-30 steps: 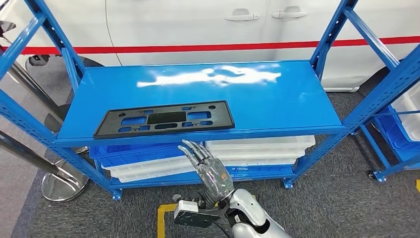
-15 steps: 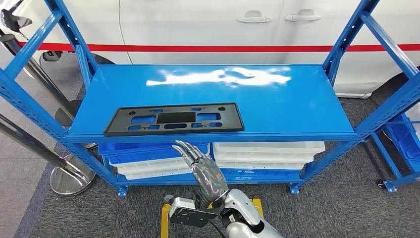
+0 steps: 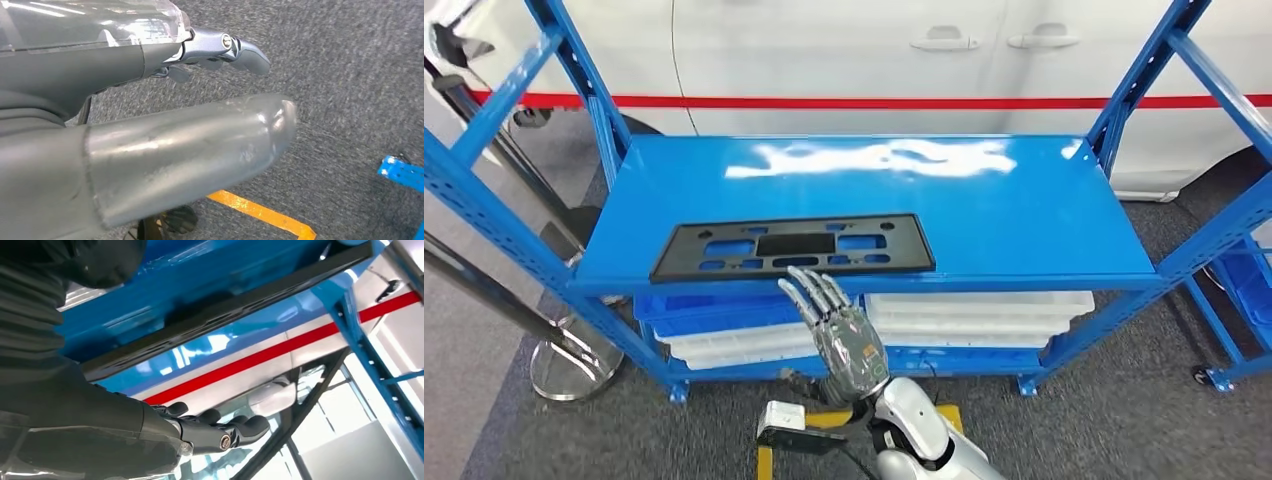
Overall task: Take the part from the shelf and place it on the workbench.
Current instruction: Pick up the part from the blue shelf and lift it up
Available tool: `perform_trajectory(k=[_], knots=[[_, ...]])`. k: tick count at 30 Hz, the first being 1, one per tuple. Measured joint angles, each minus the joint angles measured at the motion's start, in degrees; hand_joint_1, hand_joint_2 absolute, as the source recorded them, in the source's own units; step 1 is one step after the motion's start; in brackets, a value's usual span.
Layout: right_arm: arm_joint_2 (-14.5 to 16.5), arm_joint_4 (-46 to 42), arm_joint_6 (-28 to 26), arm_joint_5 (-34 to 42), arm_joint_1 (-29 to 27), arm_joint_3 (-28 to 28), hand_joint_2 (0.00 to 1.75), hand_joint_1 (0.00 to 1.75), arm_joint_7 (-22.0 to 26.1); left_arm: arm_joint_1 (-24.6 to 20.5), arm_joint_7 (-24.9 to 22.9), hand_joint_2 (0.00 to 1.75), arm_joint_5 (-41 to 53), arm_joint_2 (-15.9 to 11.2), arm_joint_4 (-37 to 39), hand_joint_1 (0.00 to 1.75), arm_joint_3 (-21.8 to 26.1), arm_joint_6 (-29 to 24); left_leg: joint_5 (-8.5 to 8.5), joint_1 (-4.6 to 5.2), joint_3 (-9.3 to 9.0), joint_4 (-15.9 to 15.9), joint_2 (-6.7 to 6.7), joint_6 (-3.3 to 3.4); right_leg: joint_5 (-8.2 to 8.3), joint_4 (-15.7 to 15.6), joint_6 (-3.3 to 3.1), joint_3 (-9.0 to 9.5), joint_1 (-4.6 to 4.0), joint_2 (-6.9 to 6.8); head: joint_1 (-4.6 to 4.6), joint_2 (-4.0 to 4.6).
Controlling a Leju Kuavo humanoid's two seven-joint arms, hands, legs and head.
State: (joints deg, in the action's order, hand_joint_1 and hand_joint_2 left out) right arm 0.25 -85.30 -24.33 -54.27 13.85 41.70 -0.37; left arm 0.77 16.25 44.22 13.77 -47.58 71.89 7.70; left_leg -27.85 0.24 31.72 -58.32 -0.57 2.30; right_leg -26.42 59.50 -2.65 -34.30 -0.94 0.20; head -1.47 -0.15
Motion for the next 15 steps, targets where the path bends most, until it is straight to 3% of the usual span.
perform_trajectory(k=[2, 4, 5, 7, 9, 10, 13, 15], knots=[[0.01, 0.26, -0.10, -0.13, 0.11, 0.00, 1.75, 0.00, -0.07, -0.16, 0.01, 0.00, 0.03, 0.02, -0.08, 0.00, 0.34, 0.02, -0.03, -0.07, -0.13, 0.29, 0.10, -0.56, 0.25, -0.85, 0.02, 0.31, -0.09, 0.03, -0.04, 0.00], [0.09, 0.49, -0.18, -0.20, 0.23, 0.01, 1.75, 0.00, -0.07, -0.27, 0.02, 0.00, 0.05, 0.04, -0.19, 0.00, 0.64, 0.02, -0.97, -0.03, -0.02, -0.62, 0.17, -1.13, 0.70, -2.20, 0.17, 1.16, 0.42, -0.10, -0.03, 0.00], [0.14, 0.57, -0.21, -0.22, 0.33, 0.03, 1.75, 0.00, -0.06, -0.32, 0.02, 0.00, 0.05, 0.04, -0.26, 0.00, 0.75, 0.02, -2.19, -0.08, 0.76, -2.52, 0.19, -1.44, 0.91, -2.78, 0.23, 1.57, 0.73, -0.21, -0.03, 0.00], [0.19, 0.84, -0.26, -0.25, 0.45, 0.08, 1.75, 0.00, -0.07, -0.36, 0.01, 0.00, 0.05, 0.00, -0.32, 0.00, 0.90, 0.02, -5.56, -0.57, 4.13, -9.38, 0.22, -2.08, 0.93, -3.00, 0.23, 1.81, 0.87, -0.40, -0.02, 0.00], [0.19, 1.14, -0.37, -0.55, 0.41, 0.11, 1.75, 0.00, -0.15, -0.27, 0.01, 0.00, 0.09, -0.06, -0.33, 0.00, 0.96, 0.04, -6.89, -0.95, 7.11, -14.69, 0.24, -2.65, 0.73, -2.76, 0.40, 1.73, 0.99, -0.45, -0.03, 0.00], [0.19, 1.26, -0.53, -0.99, 0.39, 0.12, 1.75, 0.00, -0.30, -0.24, 0.01, 0.00, 0.15, -0.07, -0.33, 0.00, 0.98, 0.08, -5.90, -1.13, 7.19, -14.41, 0.25, -2.89, 0.56, -2.54, 0.55, 1.71, 1.09, -0.44, -0.02, 0.00], [0.18, 1.47, -1.72, -3.84, 0.50, 0.13, 1.75, 0.00, -1.43, -0.36, -0.02, 0.00, 0.61, -0.17, -0.34, 0.00, 1.04, 0.40, -0.40, -1.44, 2.55, -4.17, 0.29, -3.31, -0.30, -1.47, 1.42, 1.72, 1.35, -0.40, -0.02, 0.00], [0.17, 1.61, -2.77, -6.42, 0.63, 0.13, 1.75, 0.00, -2.34, -0.55, -0.11, 0.00, 1.04, -0.25, -0.34, 0.00, 1.12, 0.68, 0.47, -1.31, 0.77, -0.44, 0.15, -2.78, -0.72, -0.84, 2.05, 1.54, 1.22, -0.33, -0.03, 0.00]])
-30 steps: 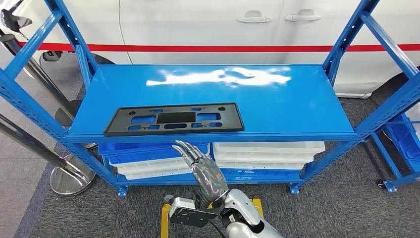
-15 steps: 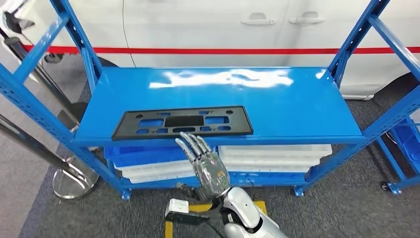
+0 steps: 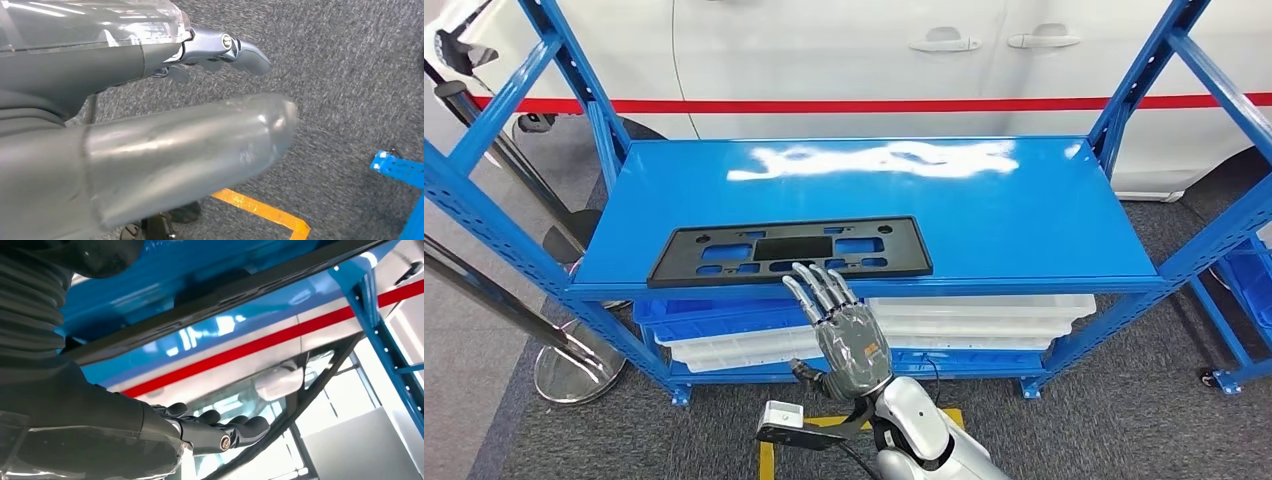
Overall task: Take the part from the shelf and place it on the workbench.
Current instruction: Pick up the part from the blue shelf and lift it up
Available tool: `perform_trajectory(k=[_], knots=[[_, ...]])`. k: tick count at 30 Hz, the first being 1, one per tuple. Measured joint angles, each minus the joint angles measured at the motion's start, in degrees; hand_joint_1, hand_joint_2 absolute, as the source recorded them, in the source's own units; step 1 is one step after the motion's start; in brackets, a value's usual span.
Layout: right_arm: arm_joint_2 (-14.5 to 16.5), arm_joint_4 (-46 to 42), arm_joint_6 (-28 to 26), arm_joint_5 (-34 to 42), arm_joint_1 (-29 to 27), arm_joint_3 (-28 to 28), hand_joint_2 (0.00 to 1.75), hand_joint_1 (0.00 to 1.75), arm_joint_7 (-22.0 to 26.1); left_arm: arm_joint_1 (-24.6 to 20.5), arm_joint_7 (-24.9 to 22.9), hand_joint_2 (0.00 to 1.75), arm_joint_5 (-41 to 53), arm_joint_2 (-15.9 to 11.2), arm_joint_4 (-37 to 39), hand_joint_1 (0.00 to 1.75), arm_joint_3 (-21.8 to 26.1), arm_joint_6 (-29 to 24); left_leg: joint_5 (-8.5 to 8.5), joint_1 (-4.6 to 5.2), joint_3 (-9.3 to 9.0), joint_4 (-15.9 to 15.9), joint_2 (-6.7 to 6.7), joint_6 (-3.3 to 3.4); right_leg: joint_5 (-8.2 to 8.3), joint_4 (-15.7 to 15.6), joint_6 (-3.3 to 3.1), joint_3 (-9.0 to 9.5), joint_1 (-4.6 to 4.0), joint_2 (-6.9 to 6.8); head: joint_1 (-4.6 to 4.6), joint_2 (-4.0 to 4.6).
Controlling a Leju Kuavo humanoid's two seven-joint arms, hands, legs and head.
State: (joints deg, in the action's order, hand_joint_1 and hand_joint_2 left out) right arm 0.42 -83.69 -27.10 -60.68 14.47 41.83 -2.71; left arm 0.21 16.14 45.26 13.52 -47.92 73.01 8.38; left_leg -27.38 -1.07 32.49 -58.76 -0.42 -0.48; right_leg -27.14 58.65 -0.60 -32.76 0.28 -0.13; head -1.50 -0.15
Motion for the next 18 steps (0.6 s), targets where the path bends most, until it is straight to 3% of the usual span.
perform_trajectory(k=[3, 5, 8, 9, 10, 11, 13, 14, 16, 18], knots=[[-0.01, 0.30, -1.30, -3.04, 0.07, -0.01, 1.75, 0.00, -1.00, -0.11, -0.15, 0.00, 0.58, -0.05, 0.01, 0.00, 0.17, 0.35, -0.05, 0.18, -0.10, 0.22, -0.11, 1.21, -0.16, 0.10, 0.73, -0.07, 0.01, 0.09, 0.00, 0.00], [-0.02, 0.56, -1.95, -4.41, 0.13, -0.04, 1.75, 0.00, -1.42, -0.26, -0.22, 0.00, 0.85, -0.10, 0.01, 0.00, 0.21, 0.56, 0.00, 0.05, -0.25, 0.42, -0.06, 1.96, -1.53, 2.11, 1.29, -0.87, 0.17, 0.11, -0.01, 0.00], [-0.10, 1.12, -2.43, -6.42, 0.20, -0.17, 1.75, 0.00, -2.14, -0.55, -0.35, 0.00, 0.95, -0.23, 0.07, 0.00, 0.25, 0.67, -0.17, 0.06, -0.37, 0.47, 0.05, 2.61, -6.29, 12.50, 1.76, -6.22, 0.31, 0.11, -0.01, 0.00], [-0.18, 1.42, -2.38, -7.28, 0.20, -0.22, 1.75, 0.00, -2.55, -0.63, -0.46, 0.00, 0.96, -0.28, 0.10, 0.00, 0.26, 0.65, -0.28, 0.11, -0.43, 0.46, 0.05, 2.67, -7.07, 15.56, 1.77, -8.03, 0.32, 0.11, -0.01, 0.00], [-0.25, 1.80, -2.21, -8.42, 0.25, -0.25, 1.75, 0.00, -3.11, -0.71, -0.60, 0.00, 1.01, -0.35, 0.17, 0.00, 0.27, 0.59, -0.43, 0.15, -0.56, 0.45, 0.03, 2.70, -6.74, 16.76, 1.69, -8.98, 0.31, 0.11, -0.01, 0.00], [-0.32, 2.30, -1.98, -9.93, 0.40, -0.26, 1.75, 0.00, -3.83, -0.83, -0.79, 0.00, 1.08, -0.45, 0.29, 0.00, 0.26, 0.46, -0.65, 0.19, -0.80, 0.45, -0.02, 2.69, -5.28, 15.77, 1.50, -8.82, 0.29, 0.11, -0.01, 0.00], [-0.37, 3.90, -1.50, -13.94, 1.06, -0.26, 1.75, 0.00, -5.53, -1.17, -1.25, 0.00, 1.34, -0.66, 0.72, 0.00, 0.03, -0.08, -1.22, 0.26, -1.60, 0.49, -0.14, 2.50, -0.78, 8.51, 0.79, -5.70, 0.09, 0.12, -0.01, 0.00], [-0.38, 4.93, -1.44, -15.70, 1.49, -0.25, 1.75, 0.00, -6.28, -1.42, -1.46, 0.00, 1.42, -0.75, 1.04, 0.00, -0.16, -0.46, -1.51, 0.34, -1.94, 0.52, -0.17, 2.31, 0.72, 4.85, 0.35, -3.96, -0.12, 0.11, -0.01, 0.00], [-0.33, 7.19, -1.67, -17.91, 2.34, -0.19, 1.75, 0.00, -7.48, -1.95, -1.80, 0.00, 1.22, -1.06, 1.80, 0.00, -0.61, -1.25, -1.90, 0.33, -2.25, 0.70, -0.19, 1.74, 1.36, 0.92, -0.27, -2.12, -0.57, 0.11, -0.01, 0.00], [-0.29, 8.98, -1.93, -18.71, 2.88, -0.11, 1.75, 0.00, -8.17, -2.30, -1.97, 0.00, 0.93, -1.39, 2.40, 0.00, -1.01, -1.75, -2.04, 0.19, -2.37, 1.01, -0.15, 1.23, 0.98, 0.52, -0.54, -1.98, -0.83, 0.16, 0.01, 0.00]])
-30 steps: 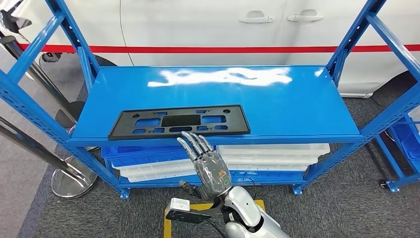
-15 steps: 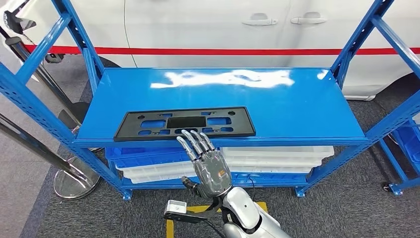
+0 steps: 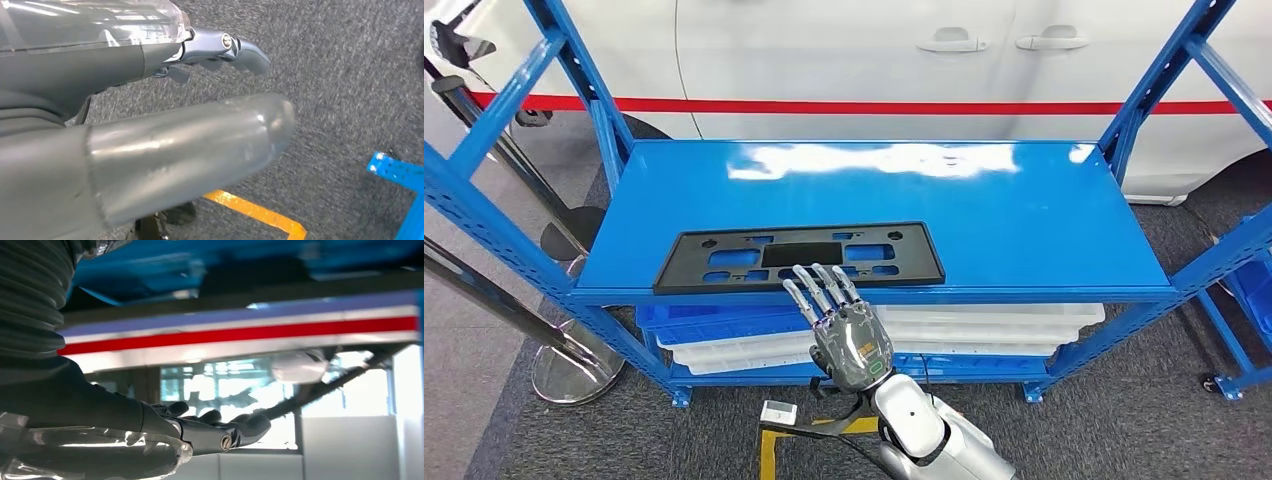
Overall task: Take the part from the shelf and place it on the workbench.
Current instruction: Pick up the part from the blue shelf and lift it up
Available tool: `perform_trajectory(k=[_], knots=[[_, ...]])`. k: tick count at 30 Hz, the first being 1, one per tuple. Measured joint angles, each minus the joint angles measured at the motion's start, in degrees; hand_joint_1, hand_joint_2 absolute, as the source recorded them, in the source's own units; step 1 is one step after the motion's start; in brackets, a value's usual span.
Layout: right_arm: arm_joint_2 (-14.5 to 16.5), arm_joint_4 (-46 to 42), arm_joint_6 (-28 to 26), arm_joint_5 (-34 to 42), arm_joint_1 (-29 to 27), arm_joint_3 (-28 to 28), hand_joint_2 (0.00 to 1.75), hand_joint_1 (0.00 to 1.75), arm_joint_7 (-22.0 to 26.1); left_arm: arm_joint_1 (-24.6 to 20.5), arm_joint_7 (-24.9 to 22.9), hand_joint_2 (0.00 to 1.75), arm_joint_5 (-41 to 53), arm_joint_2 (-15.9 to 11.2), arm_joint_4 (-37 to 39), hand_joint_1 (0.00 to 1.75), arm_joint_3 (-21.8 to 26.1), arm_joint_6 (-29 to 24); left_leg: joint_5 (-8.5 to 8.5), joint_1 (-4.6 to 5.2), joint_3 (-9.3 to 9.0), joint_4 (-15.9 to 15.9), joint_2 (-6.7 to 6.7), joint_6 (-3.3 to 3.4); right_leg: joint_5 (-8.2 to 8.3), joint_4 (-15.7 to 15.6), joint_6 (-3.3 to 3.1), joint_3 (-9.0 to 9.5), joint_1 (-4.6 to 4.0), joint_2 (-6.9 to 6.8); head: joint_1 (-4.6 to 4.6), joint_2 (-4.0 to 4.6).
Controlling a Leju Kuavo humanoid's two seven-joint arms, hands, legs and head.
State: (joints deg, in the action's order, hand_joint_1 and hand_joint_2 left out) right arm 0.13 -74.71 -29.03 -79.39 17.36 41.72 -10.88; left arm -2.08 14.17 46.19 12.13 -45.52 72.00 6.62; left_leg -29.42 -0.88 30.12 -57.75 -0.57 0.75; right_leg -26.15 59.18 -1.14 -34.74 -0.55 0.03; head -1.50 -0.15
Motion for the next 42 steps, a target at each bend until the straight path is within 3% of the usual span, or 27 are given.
perform_trajectory(k=[3, 4, 5, 7, 8, 9, 10, 12, 13, 14, 17, 19, 20, 23, 24, 25, 26, 28, 30, 31, 34, 35, 38, 39, 40, 41, 42], knots=[[0.12, 1.46, -0.07, -0.34, 0.41, 0.03, 1.75, 0.00, -0.32, -0.32, -0.07, 0.00, -0.15, -0.28, 0.48, 0.00, -0.63, -0.21, -0.59, 0.06, -0.49, -0.07, 0.15, -0.62, -0.14, -1.10, -0.40, 1.03, 0.48, 0.08, 0.01, 0.00], [0.24, 1.92, -0.09, -0.40, 0.63, 0.05, 1.75, 0.00, -0.37, -0.46, -0.09, 0.00, -0.20, -0.44, 0.66, 0.00, -0.79, -0.26, -1.45, 0.07, 0.18, -1.85, 0.19, -0.85, -0.29, -1.61, -0.66, 1.75, 0.69, 0.05, 0.01, 0.00], [0.35, 2.35, -0.12, -0.42, 0.80, 0.08, 1.75, 0.00, -0.39, -0.56, -0.10, 0.00, -0.25, -0.61, 0.81, 0.00, -0.88, -0.28, -2.67, -0.01, 1.70, -4.89, 0.22, -1.03, -0.58, -1.92, -0.90, 2.48, 0.79, -0.02, 0.02, 0.00], [0.46, 3.22, -0.15, -0.43, 1.04, 0.15, 1.75, 0.00, -0.43, -0.59, -0.14, 0.00, -0.33, -0.86, 1.15, 0.00, -0.91, -0.31, -5.21, -0.04, 6.65, -13.15, 0.25, -1.44, -1.50, -2.08, -1.31, 3.65, 0.68, -0.10, 0.02, 0.00], [0.46, 3.59, -0.16, -0.43, 1.03, 0.16, 1.75, 0.00, -0.44, -0.50, -0.18, 0.00, -0.33, -0.92, 1.30, 0.00, -0.91, -0.31, -5.36, -0.05, 8.75, -15.81, 0.25, -1.57, -2.01, -2.07, -1.34, 4.22, 0.64, -0.09, 0.02, 0.00], [0.46, 3.91, -0.16, -0.43, 1.02, 0.17, 1.75, 0.00, -0.45, -0.41, -0.22, 0.00, -0.33, -0.95, 1.44, 0.00, -0.90, -0.31, -4.31, -0.06, 9.93, -16.44, 0.25, -1.62, -2.54, -2.06, -1.33, 4.88, 0.60, -0.04, 0.02, 0.00], [0.46, 4.20, -0.17, -0.43, 1.02, 0.17, 1.75, 0.00, -0.46, -0.35, -0.26, 0.00, -0.33, -0.99, 1.58, 0.00, -0.90, -0.31, -1.97, -0.06, 9.94, -14.69, 0.26, -1.56, -3.15, -2.05, -1.26, 5.70, 0.57, 0.01, 0.02, 0.00], [0.53, 4.61, -0.17, -0.43, 1.04, 0.17, 1.75, 0.00, -0.49, -0.33, -0.28, 0.00, -0.33, -1.14, 1.77, 0.00, -0.91, -0.31, 3.62, 0.03, 7.60, -7.29, 0.29, -1.12, -4.50, -2.13, -1.00, 7.48, 0.56, 0.06, 0.02, 0.00], [0.57, 4.82, -0.20, -0.43, 1.11, 0.18, 1.75, 0.00, -0.50, -0.34, -0.28, 0.00, -0.33, -1.25, 1.85, 0.00, -0.92, -0.32, 5.30, 0.24, 6.34, -4.26, 0.32, -0.81, -5.07, -2.15, -0.76, 8.10, 0.52, 0.08, 0.01, 0.00], [0.65, 5.01, -0.24, -0.43, 1.18, 0.19, 1.75, 0.00, -0.51, -0.37, -0.29, 0.00, -0.33, -1.34, 1.92, 0.00, -0.94, -0.33, 5.63, 0.46, 5.42, -2.24, 0.34, -0.44, -5.49, -2.22, -0.47, 8.41, 0.50, 0.11, 0.01, 0.00], [0.78, 5.43, -0.29, -0.89, 1.41, 0.20, 1.75, 0.00, -0.87, -0.42, -0.37, 0.00, -0.58, -1.60, 1.99, 0.00, -1.10, -0.57, 4.12, 0.68, 4.26, -0.47, 0.21, 0.63, -5.57, -1.99, 0.53, 8.58, 0.40, 0.17, 0.04, 0.00], [0.78, 5.71, -0.23, -1.64, 1.70, 0.20, 1.75, 0.00, -1.39, -0.36, -0.56, 0.00, -1.19, -1.66, 2.06, 0.00, -1.59, -0.95, 3.69, 0.31, 2.99, 0.41, 0.09, 1.29, -5.57, 0.59, 1.07, 7.60, 0.37, 0.18, 0.02, 0.00], [0.78, 5.88, -0.19, -2.02, 1.91, 0.20, 1.75, 0.00, -1.65, -0.37, -0.70, 0.00, -1.56, -1.66, 2.12, 0.00, -1.90, -1.16, 3.45, 0.16, 2.21, 0.84, 0.07, 1.56, -6.12, 3.32, 1.34, 6.02, 0.43, 0.18, 0.02, 0.00], [0.74, 6.65, 0.22, -3.64, 2.30, 0.20, 1.75, 0.00, -2.54, -0.38, -1.27, 0.00, -2.68, -1.66, 2.32, 0.00, -2.80, -1.86, 2.17, 0.09, 0.41, 1.24, 0.08, 1.92, -9.69, 13.47, 2.05, -1.93, 0.93, 0.15, 0.01, 0.00], [0.72, 6.98, 0.46, -4.29, 2.31, 0.20, 1.75, 0.00, -2.85, -0.31, -1.46, 0.00, -3.06, -1.66, 2.38, 0.00, -3.14, -2.10, 1.61, 0.08, -0.27, 1.24, 0.05, 1.86, -10.06, 15.03, 2.19, -4.03, 1.10, 0.13, 0.01, 0.00], [0.70, 7.31, 0.71, -4.84, 2.31, 0.20, 1.75, 0.00, -3.13, -0.24, -1.61, 0.00, -3.35, -1.66, 2.43, 0.00, -3.48, -2.31, 0.99, 0.05, -1.09, 1.23, 0.00, 1.75, -9.26, 14.72, 2.26, -5.20, 1.24, 0.10, 0.01, 0.00], [0.69, 7.64, 0.94, -5.28, 2.32, 0.20, 1.75, 0.00, -3.35, -0.18, -1.73, 0.00, -3.64, -1.66, 2.51, 0.00, -3.84, -2.48, 0.33, 0.01, -2.07, 1.23, -0.06, 1.57, -7.12, 12.42, 2.32, -5.32, 1.34, 0.06, 0.01, 0.00], [0.67, 8.23, 1.19, -5.79, 2.36, 0.20, 1.75, 0.00, -3.70, -0.19, -1.86, 0.00, -4.09, -1.67, 2.70, 0.00, -4.51, -2.71, -1.01, -0.09, -3.90, 1.25, -0.15, 1.07, -0.86, 5.51, 2.21, -4.18, 1.36, 0.01, 0.00, 0.00], [0.68, 8.71, 1.23, -5.16, 2.57, 0.19, 1.75, 0.00, -3.75, -0.30, -2.16, 0.00, -4.69, -1.68, 2.85, 0.00, -4.95, -3.09, -1.95, -0.07, -4.63, 1.39, -0.19, 0.40, 3.10, 0.92, 1.53, -3.60, 1.01, 0.01, -0.05, 0.00], [0.76, 8.74, 1.41, -4.45, 2.77, 0.17, 1.75, 0.00, -3.68, -0.29, -2.36, 0.00, -5.03, -1.67, 2.88, 0.00, -5.04, -3.35, -2.11, -0.06, -4.74, 1.39, -0.13, -0.03, 3.75, 0.17, 1.00, -3.66, 0.81, 0.11, -0.08, 0.00], [1.28, 8.27, 2.79, -2.09, 3.61, 0.15, 1.75, 0.00, -3.44, -0.17, -2.66, 0.00, -5.88, -1.64, 2.90, 0.00, -5.22, -3.87, -2.17, -0.18, -4.74, 0.10, 0.13, -0.93, 3.32, -0.42, -0.34, -2.85, 0.77, 0.36, -0.09, 0.00], [1.45, 8.11, 3.37, -1.32, 3.94, 0.13, 1.75, 0.13, -3.33, -0.18, -2.64, 0.00, -6.11, -1.63, 2.91, 0.00, -5.33, -3.96, -2.83, -0.24, -3.94, -1.77, 0.18, -1.11, 3.12, -0.67, -0.69, -2.37, 0.84, 0.31, -0.08, 0.00], [1.91, 7.80, 5.14, 1.12, 4.74, 0.09, 1.75, 1.43, -2.77, -0.13, -2.62, 0.00, -6.65, -1.63, 2.91, 0.00, -5.79, -4.32, -7.55, -0.32, 1.86, -11.97, 0.25, -1.50, 2.56, -0.93, -1.48, -1.50, 0.73, 0.16, -0.06, 0.00], [2.04, 7.79, 5.90, 1.79, 4.87, 0.09, 1.75, 1.74, -2.56, -0.03, -2.63, 0.00, -6.77, -1.63, 2.91, 0.00, -5.97, -4.39, -8.65, -0.32, 3.87, -14.72, 0.25, -1.57, 2.39, -0.89, -1.61, -1.35, 0.61, 0.17, -0.06, 0.00], [2.15, 7.80, 6.76, 2.35, 4.97, 0.09, 1.75, 1.75, -2.40, 0.09, -2.66, 0.00, -6.90, -1.63, 2.91, 0.00, -6.15, -4.43, -8.62, -0.32, 5.19, -15.83, 0.26, -1.62, 2.21, -0.83, -1.69, -1.21, 0.50, 0.19, -0.06, 0.00], [2.23, 7.80, 7.62, 2.83, 5.10, 0.09, 1.75, 1.75, -2.24, 0.19, -2.69, 0.00, -7.03, -1.62, 2.91, 0.00, -6.31, -4.49, -7.35, -0.31, 5.58, -14.98, 0.26, -1.59, 2.05, -0.73, -1.70, -1.06, 0.39, 0.23, -0.05, 0.00], [2.30, 7.81, 8.43, 3.29, 5.27, 0.09, 1.75, 1.75, -2.10, 0.24, -2.74, 0.00, -7.16, -1.62, 2.91, 0.00, -6.42, -4.61, -4.93, -0.29, 4.89, -11.97, 0.27, -1.43, 1.89, -0.63, -1.68, -0.88, 0.28, 0.26, -0.05, 0.00]])
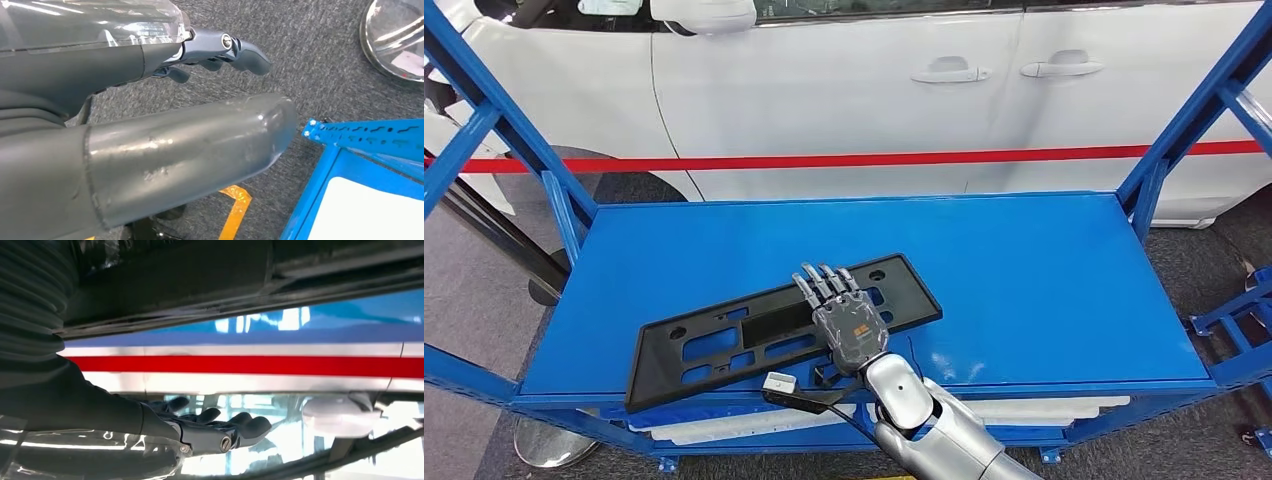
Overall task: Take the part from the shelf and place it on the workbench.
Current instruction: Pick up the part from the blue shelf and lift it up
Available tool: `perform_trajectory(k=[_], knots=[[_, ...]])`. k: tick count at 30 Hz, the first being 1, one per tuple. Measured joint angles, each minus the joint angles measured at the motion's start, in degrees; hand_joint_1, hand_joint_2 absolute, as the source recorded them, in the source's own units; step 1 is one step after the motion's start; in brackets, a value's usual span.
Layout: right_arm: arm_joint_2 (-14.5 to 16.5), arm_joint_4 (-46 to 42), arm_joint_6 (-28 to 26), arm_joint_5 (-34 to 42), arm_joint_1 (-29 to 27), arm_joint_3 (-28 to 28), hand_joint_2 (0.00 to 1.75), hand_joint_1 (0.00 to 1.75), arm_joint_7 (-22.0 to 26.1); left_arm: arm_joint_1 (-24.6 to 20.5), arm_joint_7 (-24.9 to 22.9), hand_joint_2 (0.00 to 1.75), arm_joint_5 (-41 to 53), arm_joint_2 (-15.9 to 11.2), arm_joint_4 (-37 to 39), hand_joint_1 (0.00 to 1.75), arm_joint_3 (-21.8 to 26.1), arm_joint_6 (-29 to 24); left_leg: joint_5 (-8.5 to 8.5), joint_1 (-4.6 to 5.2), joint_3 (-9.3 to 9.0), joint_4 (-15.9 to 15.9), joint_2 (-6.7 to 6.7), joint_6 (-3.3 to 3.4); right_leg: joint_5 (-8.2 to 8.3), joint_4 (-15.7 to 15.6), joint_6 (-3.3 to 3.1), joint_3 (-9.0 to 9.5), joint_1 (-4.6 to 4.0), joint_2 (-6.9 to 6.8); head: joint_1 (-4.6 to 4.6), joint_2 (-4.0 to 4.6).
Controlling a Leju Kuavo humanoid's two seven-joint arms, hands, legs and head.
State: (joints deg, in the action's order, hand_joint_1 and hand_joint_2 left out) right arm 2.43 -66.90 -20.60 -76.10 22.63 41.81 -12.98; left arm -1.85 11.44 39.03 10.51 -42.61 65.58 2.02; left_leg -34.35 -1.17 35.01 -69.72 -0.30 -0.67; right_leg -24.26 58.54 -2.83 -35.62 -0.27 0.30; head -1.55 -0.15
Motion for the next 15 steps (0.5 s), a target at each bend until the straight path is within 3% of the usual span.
perform_trajectory(k=[1, 2, 4, 5, 8, 10, 12, 13, 14, 15], knots=[[0.05, 0.00, 0.64, 0.42, 0.20, 0.01, 1.75, 1.75, 0.08, 0.01, -0.05, 0.00, -0.15, 0.00, -0.01, 0.00, -0.07, -0.13, 2.73, 0.05, -1.31, 4.07, 0.04, 0.30, -0.13, 0.08, 0.05, 0.18, -0.09, 0.02, 0.00, 0.00], [0.08, 0.01, 1.19, 0.77, 0.40, 0.01, 1.75, 1.75, 0.12, 0.00, -0.15, 0.00, -0.28, 0.02, -0.03, 0.00, -0.11, -0.27, 4.41, 0.21, -2.46, 7.70, 0.13, 0.62, -0.20, 0.15, 0.18, 0.33, -0.21, 0.03, -0.01, 0.00], [0.10, 0.01, 1.93, 1.33, 0.73, 0.03, 1.75, 1.75, 0.14, 0.01, -0.39, 0.00, -0.54, 0.08, -0.09, 0.00, -0.23, -0.49, 5.25, 0.58, -3.55, 11.49, 0.24, 1.27, -0.23, 0.20, 0.70, 0.31, -0.32, 0.07, -0.01, 0.00], [0.11, 0.00, 2.16, 1.48, 0.83, 0.05, 1.75, 1.75, 0.14, 0.12, -0.52, 0.00, -0.62, 0.11, -0.14, 0.00, -0.30, -0.61, 5.11, 0.74, -3.44, 11.65, 0.25, 1.56, -0.21, 0.19, 1.06, 0.28, -0.34, 0.08, -0.02, 0.00], [0.09, -0.11, 2.33, 1.68, 0.98, 0.09, 1.75, 1.75, 0.12, 0.42, -0.74, 0.00, -0.97, 0.32, -0.28, 0.00, -0.54, -0.81, 7.20, 0.34, -3.82, 12.42, 0.29, 2.48, -0.98, 1.02, 2.13, 0.09, -0.38, 0.07, -0.03, 0.00], [0.03, -0.19, 2.38, 1.78, 1.12, 0.09, 1.75, 1.75, 0.07, 0.44, -0.86, 0.00, -1.20, 0.52, -0.33, 0.00, -0.77, -0.81, 7.81, 0.06, -3.96, 12.84, 0.41, 2.88, -4.13, 5.76, 2.78, -1.94, -0.14, 0.04, -0.03, 0.00], [-0.04, -0.17, 2.49, 1.81, 1.10, 0.11, 1.75, 1.75, 0.12, 0.51, -0.93, 0.00, -1.30, 0.58, -0.36, 0.00, -0.97, -0.81, 7.89, 0.07, -3.74, 12.85, 0.41, 3.04, -7.82, 13.16, 3.34, -5.36, 0.27, 0.01, -0.03, 0.00], [-0.08, -0.16, 2.57, 1.81, 1.02, 0.14, 1.75, 1.75, 0.15, 0.54, -0.95, 0.00, -1.31, 0.63, -0.36, 0.00, -1.02, -0.81, 7.87, 0.06, -3.68, 12.82, 0.40, 3.01, -8.51, 15.59, 3.58, -6.50, 0.50, -0.01, -0.03, 0.00], [-0.10, -0.16, 2.63, 1.81, 1.00, 0.17, 1.75, 1.75, 0.19, 0.57, -0.95, 0.00, -1.32, 0.69, -0.36, 0.00, -1.04, -0.81, 7.82, 0.05, -3.67, 12.78, 0.35, 2.95, -8.02, 15.89, 3.75, -6.61, 0.73, -0.03, -0.03, 0.00], [-0.11, -0.16, 2.68, 1.80, 1.02, 0.19, 1.75, 1.75, 0.20, 0.57, -0.95, 0.00, -1.33, 0.75, -0.37, 0.00, -1.05, -0.81, 7.73, 0.03, -3.72, 12.71, 0.27, 2.84, -6.53, 14.01, 3.85, -5.64, 0.94, -0.07, -0.02, 0.00]])
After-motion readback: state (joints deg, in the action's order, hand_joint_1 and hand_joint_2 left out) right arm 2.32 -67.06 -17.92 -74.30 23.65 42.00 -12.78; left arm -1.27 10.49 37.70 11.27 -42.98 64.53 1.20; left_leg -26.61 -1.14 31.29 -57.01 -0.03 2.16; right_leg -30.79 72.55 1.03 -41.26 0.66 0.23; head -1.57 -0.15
